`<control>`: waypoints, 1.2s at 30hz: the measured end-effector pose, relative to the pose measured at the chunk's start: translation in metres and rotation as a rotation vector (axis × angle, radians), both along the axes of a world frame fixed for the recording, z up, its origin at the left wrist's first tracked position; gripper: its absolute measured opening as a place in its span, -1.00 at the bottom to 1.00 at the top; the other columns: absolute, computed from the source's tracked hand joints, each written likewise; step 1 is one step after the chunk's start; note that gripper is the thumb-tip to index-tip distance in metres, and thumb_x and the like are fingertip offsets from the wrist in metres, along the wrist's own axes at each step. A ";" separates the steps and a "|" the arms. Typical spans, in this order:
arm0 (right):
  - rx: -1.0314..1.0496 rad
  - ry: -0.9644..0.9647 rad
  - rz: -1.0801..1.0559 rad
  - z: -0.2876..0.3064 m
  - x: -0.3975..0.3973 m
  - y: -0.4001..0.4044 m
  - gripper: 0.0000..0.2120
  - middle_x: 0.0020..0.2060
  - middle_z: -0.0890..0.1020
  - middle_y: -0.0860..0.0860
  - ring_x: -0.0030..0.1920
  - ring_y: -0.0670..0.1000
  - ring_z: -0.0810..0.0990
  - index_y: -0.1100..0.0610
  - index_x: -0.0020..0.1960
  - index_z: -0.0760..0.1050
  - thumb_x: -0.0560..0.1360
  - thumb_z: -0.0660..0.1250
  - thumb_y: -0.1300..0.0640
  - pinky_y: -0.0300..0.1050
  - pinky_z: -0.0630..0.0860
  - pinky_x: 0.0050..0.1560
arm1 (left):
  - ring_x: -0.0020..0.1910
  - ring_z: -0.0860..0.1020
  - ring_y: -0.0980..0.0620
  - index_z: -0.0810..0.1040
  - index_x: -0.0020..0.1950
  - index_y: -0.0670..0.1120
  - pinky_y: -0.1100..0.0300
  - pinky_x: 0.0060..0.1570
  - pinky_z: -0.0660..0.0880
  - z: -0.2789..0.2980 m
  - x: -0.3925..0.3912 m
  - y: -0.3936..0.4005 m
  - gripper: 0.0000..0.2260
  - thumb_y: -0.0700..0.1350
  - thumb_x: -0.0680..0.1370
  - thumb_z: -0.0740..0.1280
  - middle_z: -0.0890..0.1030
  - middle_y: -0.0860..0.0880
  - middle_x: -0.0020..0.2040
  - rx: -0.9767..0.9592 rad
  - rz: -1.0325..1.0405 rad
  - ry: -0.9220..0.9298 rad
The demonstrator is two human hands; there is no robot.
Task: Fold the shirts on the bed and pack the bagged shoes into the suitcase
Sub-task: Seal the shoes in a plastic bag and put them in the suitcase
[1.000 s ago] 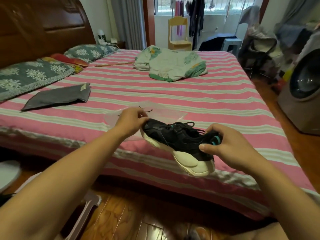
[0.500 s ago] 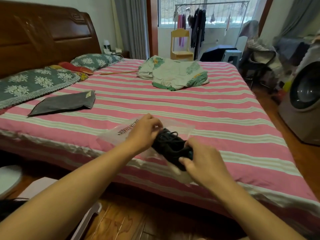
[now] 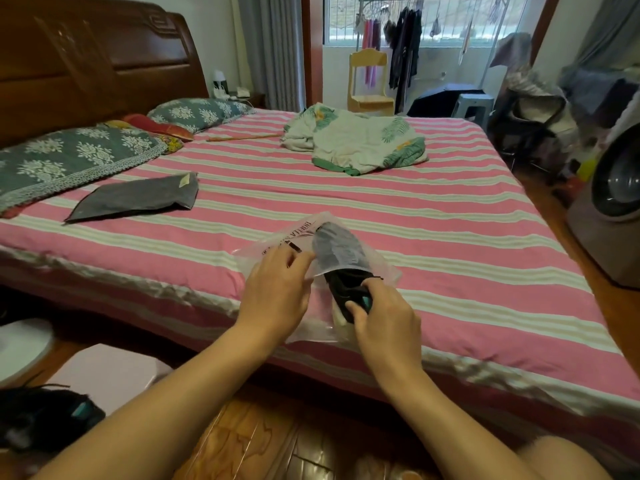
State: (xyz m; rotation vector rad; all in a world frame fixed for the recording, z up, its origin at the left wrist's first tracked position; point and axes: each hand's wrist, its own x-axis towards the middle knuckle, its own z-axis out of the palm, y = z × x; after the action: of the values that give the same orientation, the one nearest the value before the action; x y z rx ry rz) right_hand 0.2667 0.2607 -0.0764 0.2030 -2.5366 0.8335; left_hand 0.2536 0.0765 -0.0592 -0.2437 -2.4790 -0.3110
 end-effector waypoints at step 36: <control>-0.424 -0.454 -0.339 -0.047 -0.085 -0.004 -0.75 -0.17 0.62 0.13 -0.10 0.19 0.54 0.18 -0.09 0.54 0.51 0.44 -0.01 -0.06 0.41 -0.09 | -0.24 0.31 -0.05 0.34 0.38 -0.04 0.08 -0.36 0.24 -0.018 0.018 0.028 -0.50 -0.38 0.49 0.27 0.34 -0.06 0.05 -0.010 0.198 -0.330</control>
State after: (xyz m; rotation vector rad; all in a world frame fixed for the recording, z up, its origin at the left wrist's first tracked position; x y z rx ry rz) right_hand 0.1821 0.2570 -0.1236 -0.5960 -2.5937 1.3603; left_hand 0.2712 0.1043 -0.0777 0.0559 -2.8029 -0.2733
